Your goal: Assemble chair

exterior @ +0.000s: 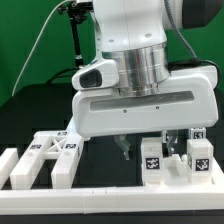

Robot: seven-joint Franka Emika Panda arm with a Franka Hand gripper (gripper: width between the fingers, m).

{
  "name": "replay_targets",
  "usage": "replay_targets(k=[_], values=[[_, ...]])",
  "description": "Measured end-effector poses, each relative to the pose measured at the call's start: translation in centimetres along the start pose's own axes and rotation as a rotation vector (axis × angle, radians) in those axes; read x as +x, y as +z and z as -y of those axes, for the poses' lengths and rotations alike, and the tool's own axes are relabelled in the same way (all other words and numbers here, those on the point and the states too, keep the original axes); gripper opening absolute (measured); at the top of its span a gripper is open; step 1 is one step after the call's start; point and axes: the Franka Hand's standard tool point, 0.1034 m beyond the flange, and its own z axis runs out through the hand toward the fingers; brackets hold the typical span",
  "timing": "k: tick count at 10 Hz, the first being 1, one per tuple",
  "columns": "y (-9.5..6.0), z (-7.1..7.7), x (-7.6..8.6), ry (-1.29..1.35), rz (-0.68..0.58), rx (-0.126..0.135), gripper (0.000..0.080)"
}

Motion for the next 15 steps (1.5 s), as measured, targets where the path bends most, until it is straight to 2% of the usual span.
replay_targets(k=[3,5,8,9,11,13,14,15], values=[[0.0,0.2,-0.1,0.24,0.0,0.001,0.0284],[0.1,0.6,-0.1,0.569,-0.016,0.009,0.0284],[0.2,0.5,-0.3,1.028,0.004,0.066,0.0284],[0.2,0.4,-0.4,1.056,0.012,0.077,0.0284],[0.3,0.4,-0.4,1.096,0.016,0.077,0.0284],[0.2,0.8,-0.6,0.842,0.014,0.055,0.053],[-0.1,1.0,-0.3,0.677,0.008,0.058,0.0611],[0.0,1.2,-0.4,0.492,0.004,0.052,0.0642]])
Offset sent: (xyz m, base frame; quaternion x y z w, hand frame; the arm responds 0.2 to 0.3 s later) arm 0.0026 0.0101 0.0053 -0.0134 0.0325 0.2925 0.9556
